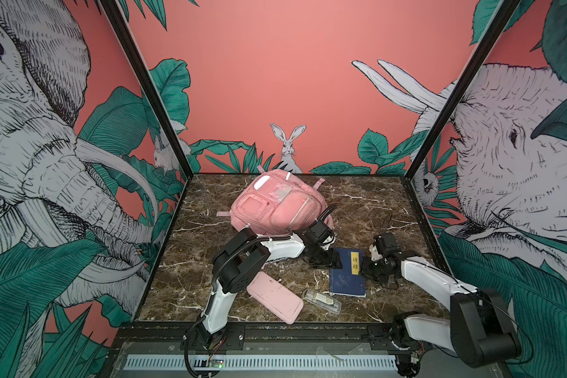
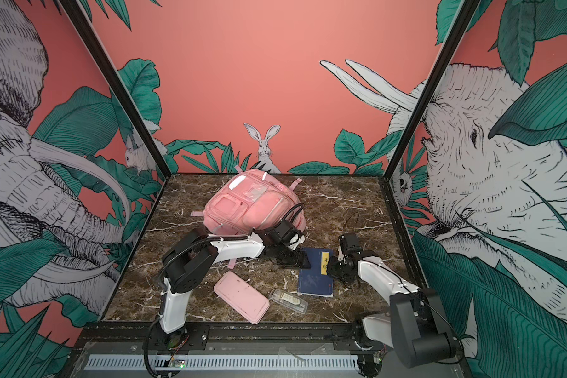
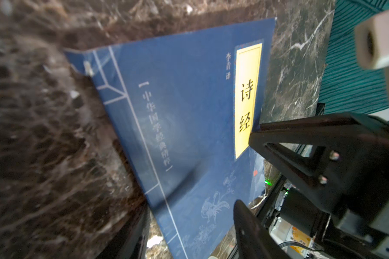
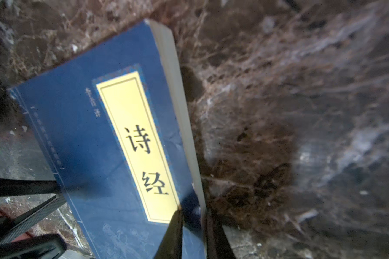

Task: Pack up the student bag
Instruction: 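Lower both grippers onto opposite edges of the second blue book to grasp it, then lift the blue book upright with the left gripper while the right gripper follows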

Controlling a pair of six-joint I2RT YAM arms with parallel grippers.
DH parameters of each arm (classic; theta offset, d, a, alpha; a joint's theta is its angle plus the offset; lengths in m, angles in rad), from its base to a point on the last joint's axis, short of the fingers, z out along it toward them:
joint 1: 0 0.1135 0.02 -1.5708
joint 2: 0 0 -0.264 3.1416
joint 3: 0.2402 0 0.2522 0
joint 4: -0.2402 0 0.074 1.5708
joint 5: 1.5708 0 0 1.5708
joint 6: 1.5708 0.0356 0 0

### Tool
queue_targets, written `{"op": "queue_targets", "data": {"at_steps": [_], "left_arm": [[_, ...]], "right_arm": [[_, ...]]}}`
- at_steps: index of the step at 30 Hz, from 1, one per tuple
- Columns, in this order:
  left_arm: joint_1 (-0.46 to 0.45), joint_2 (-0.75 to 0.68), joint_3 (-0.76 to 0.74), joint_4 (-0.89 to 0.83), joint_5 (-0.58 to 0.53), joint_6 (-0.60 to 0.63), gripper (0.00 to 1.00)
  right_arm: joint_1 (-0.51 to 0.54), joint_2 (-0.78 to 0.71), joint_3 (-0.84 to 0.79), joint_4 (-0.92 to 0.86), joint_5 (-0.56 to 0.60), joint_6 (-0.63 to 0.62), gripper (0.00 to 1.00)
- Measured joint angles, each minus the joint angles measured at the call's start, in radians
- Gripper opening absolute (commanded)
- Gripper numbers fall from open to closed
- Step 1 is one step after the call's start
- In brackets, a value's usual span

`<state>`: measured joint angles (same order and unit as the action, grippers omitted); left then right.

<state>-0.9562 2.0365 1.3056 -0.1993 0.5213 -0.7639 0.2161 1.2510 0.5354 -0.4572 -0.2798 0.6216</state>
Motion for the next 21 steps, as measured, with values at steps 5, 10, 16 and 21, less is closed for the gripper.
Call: {"op": "queue_targets", "data": {"at_steps": [5,10,16,21], "left_arm": [[0.015,0.014,-0.014,0.078,0.042,-0.042,0.56],[0.018,0.031,-0.039,0.185,0.089,-0.082,0.50],[0.019,0.045,-0.055,0.232,0.100,-0.108,0.30],[0.021,0.047,-0.054,0.243,0.109,-0.108,0.21]], "right_arm": [[0.006,0.019,0.008,0.023,0.000,0.008,0.17],[0.013,0.035,0.014,0.051,0.000,0.008,0.18],[0.015,0.038,0.014,0.064,0.000,0.011,0.22],[0.018,0.035,0.014,0.068,0.000,0.012,0.28]]}}
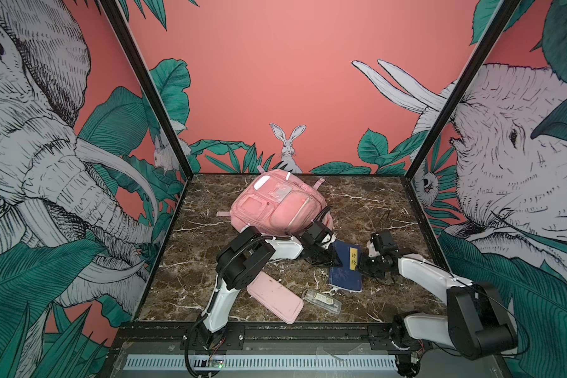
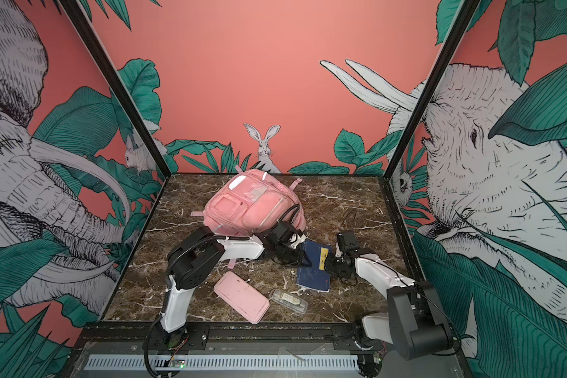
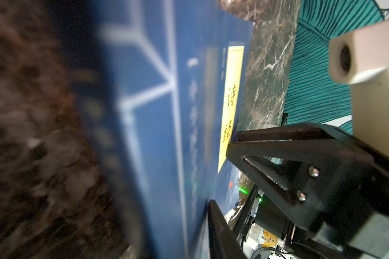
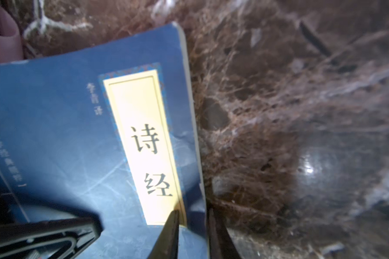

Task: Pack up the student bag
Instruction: 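Lift the blue book upright with the left gripper while the right gripper follows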

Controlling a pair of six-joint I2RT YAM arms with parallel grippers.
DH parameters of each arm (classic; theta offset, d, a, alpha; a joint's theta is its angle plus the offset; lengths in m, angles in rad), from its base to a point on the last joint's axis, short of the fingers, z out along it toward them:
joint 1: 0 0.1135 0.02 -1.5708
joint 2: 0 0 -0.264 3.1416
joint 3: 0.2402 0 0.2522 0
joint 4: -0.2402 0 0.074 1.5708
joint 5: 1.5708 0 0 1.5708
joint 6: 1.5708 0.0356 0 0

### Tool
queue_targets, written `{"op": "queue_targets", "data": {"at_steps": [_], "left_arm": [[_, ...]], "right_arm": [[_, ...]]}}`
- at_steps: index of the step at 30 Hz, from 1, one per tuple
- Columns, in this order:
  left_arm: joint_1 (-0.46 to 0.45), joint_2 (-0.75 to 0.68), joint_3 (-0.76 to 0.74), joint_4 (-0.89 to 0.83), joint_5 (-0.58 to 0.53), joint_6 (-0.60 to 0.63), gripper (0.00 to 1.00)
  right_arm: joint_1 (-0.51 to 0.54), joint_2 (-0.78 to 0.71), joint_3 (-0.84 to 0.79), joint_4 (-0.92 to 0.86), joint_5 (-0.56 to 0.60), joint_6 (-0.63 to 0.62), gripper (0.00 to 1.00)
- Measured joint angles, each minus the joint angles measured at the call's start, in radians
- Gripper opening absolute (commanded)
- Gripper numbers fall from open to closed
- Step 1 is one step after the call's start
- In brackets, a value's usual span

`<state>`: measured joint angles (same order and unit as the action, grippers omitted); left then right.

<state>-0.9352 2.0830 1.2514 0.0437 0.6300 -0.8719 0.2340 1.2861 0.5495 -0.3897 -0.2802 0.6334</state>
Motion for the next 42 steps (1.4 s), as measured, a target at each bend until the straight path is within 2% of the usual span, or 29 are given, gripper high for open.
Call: {"op": "queue_targets", "data": {"at_steps": [5,12,20,26,31,42], "left_arm": [[0.000,0.000,0.006,0.008,0.019,0.004,0.05],[0.000,-0.008,0.020,0.008,0.044,0.018,0.00],[0.021,-0.077,0.025,-0.016,0.089,0.081,0.00],[0.078,-0.143,0.025,-0.031,0.148,0.146,0.00],[0.125,-0.214,0.009,-0.020,0.203,0.175,0.00],[0.175,-0.282,-0.065,0.100,0.341,0.154,0.00]], "right_arm": [[0.005,-0.021,0.000,-0.018,0.011,-0.008,0.40],[0.008,-0.173,0.008,-0.105,0.051,-0.012,0.54],[-0.036,-0.310,0.122,-0.165,0.050,-0.039,0.65],[-0.096,-0.320,0.134,-0.114,-0.079,-0.039,0.70],[-0.124,-0.327,0.113,0.023,-0.232,-0.008,0.72],[-0.160,-0.314,0.034,0.306,-0.460,0.110,0.73]]}}
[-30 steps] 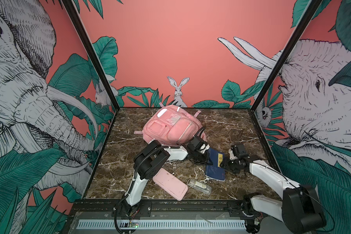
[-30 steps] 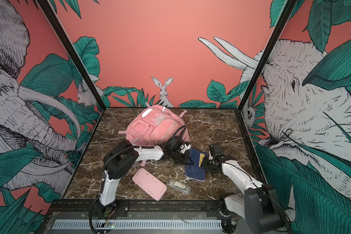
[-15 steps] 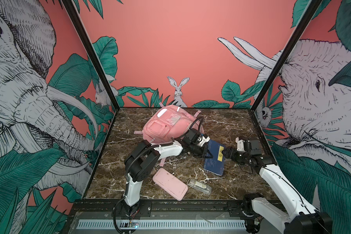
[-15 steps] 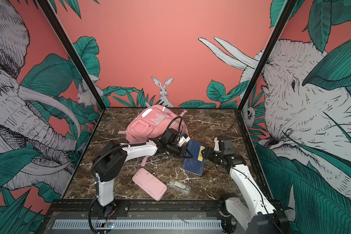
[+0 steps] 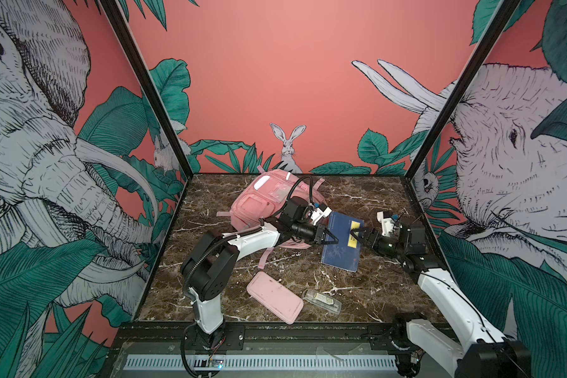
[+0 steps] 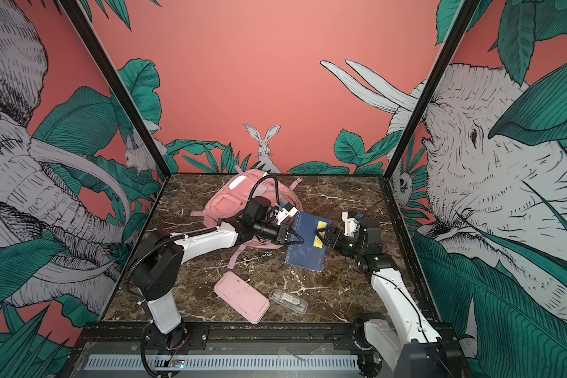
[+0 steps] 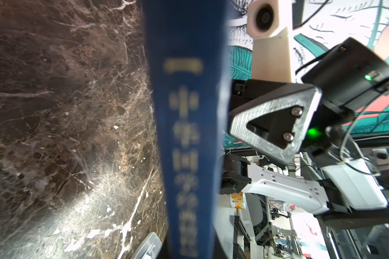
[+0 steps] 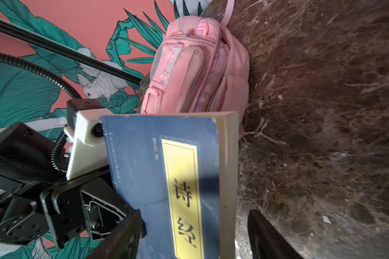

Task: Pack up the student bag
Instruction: 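Lift the blue book upright with the left gripper while the right gripper follows, then grip the book's page edge with the right gripper while the left gripper releases it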

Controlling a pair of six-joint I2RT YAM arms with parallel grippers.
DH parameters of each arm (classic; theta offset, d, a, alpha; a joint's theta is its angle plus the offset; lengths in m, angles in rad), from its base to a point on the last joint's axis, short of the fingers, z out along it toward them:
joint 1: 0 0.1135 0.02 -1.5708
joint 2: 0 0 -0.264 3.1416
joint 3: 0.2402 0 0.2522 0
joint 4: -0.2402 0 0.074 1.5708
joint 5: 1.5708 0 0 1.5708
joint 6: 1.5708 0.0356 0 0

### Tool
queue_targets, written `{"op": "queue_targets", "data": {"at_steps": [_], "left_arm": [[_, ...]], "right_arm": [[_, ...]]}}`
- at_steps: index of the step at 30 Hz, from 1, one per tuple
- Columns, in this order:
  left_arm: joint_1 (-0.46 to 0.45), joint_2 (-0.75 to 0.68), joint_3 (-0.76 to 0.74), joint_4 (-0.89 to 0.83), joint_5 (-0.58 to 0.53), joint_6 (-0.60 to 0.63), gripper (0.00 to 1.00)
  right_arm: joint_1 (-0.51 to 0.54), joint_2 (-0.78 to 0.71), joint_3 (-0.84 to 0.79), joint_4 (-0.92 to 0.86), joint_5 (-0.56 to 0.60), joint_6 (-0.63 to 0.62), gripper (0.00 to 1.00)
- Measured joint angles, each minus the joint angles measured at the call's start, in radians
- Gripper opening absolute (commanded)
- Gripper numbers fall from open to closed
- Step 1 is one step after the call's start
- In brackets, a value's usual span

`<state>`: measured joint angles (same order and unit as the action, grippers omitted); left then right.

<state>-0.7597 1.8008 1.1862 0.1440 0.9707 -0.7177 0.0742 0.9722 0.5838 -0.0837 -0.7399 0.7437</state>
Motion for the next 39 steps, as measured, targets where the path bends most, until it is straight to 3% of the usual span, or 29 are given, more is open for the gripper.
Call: {"op": "queue_targets", "data": {"at_steps": [12,19,34,39], "left_arm": [[0.031,-0.002,-0.073,0.262,0.088,-0.161,0.00],[0.043,0.006,-0.074,0.359,0.096,-0.226,0.00],[0.053,0.013,-0.074,0.302,0.077,-0.184,0.00],[0.055,0.013,-0.074,0.285,0.071,-0.167,0.00]], "right_arm": [[-0.007,0.063,-0.090,0.259,-0.175,0.140,0.76],[-0.007,0.069,-0.108,0.366,-0.241,0.200,0.59],[-0.010,0.050,-0.108,0.408,-0.272,0.266,0.23],[-0.008,0.050,-0.108,0.424,-0.278,0.284,0.19]]}}
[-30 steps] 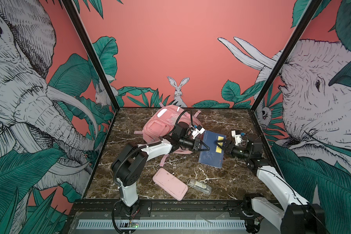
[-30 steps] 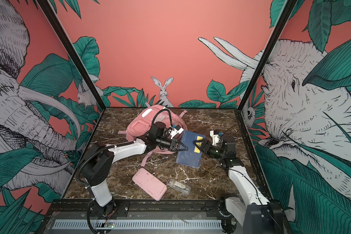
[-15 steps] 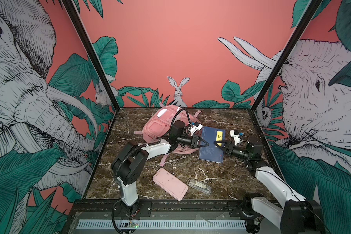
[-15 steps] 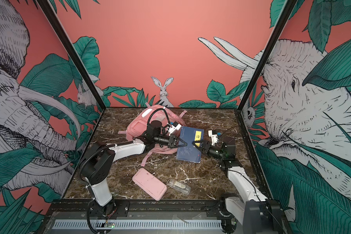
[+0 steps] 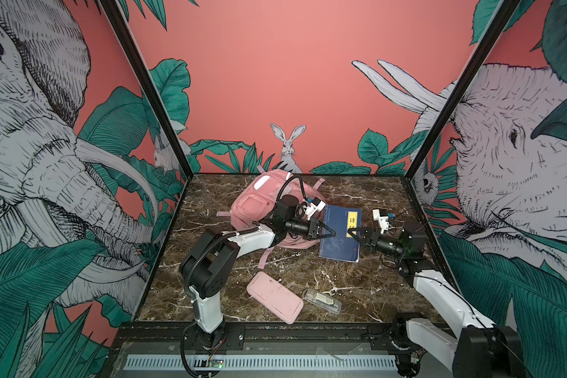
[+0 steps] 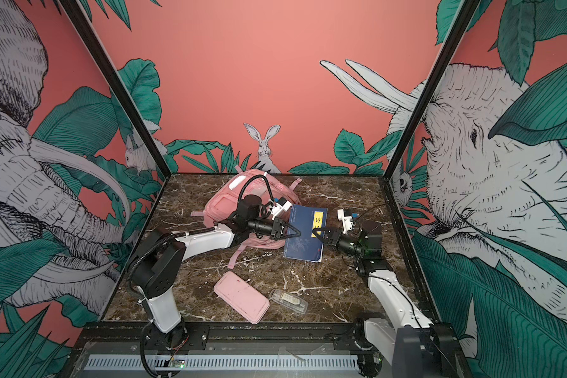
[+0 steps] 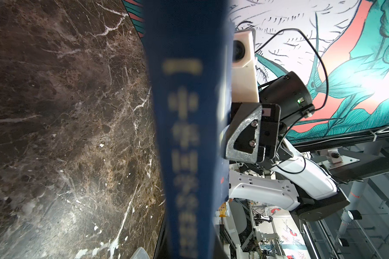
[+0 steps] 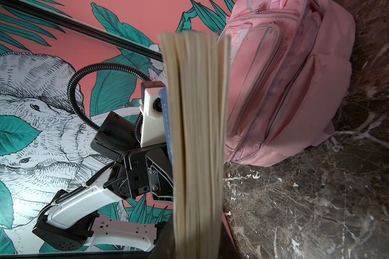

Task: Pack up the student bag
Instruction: 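Grip the book's page edge with the right gripper while the left gripper releases it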

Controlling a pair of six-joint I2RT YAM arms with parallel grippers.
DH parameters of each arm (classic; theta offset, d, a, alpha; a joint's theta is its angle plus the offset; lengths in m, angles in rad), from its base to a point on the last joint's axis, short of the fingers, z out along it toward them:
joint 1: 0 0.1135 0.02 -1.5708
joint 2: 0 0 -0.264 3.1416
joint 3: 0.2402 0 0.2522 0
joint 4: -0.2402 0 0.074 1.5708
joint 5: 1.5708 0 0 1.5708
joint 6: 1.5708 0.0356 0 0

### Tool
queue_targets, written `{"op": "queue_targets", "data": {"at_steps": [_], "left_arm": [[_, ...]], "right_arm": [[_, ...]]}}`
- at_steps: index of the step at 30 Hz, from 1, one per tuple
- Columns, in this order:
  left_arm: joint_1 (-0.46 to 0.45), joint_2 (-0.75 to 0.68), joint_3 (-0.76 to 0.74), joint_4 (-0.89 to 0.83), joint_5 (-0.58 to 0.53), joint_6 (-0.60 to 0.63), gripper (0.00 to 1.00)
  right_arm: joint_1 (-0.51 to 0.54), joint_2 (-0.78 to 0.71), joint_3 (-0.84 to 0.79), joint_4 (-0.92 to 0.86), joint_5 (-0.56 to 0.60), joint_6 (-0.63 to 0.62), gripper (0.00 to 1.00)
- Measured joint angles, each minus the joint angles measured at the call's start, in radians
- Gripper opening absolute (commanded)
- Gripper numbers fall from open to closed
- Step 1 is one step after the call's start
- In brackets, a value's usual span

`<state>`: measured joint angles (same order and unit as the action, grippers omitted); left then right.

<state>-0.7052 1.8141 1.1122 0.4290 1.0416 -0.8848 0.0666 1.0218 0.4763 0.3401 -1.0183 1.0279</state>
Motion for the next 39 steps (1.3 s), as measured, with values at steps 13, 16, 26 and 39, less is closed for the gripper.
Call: {"op": "queue_targets", "data": {"at_steps": [13,16,26,39], "left_arm": [[0.001,0.000,0.004,-0.103,-0.014,0.072,0.45],[0.013,0.000,0.019,-0.183,-0.021,0.128,0.57],[0.130,-0.085,0.165,-0.647,-0.180,0.435,0.58],[0.071,-0.099,0.314,-1.058,-0.730,0.709,0.52]], "right_arm": [[0.016,0.016,0.012,-0.029,0.011,-0.019,0.00],[0.018,0.014,0.039,-0.065,0.023,-0.043,0.00],[0.018,-0.014,0.100,-0.229,0.130,-0.131,0.00],[0.018,-0.077,0.229,-0.473,0.388,-0.218,0.00]]}}
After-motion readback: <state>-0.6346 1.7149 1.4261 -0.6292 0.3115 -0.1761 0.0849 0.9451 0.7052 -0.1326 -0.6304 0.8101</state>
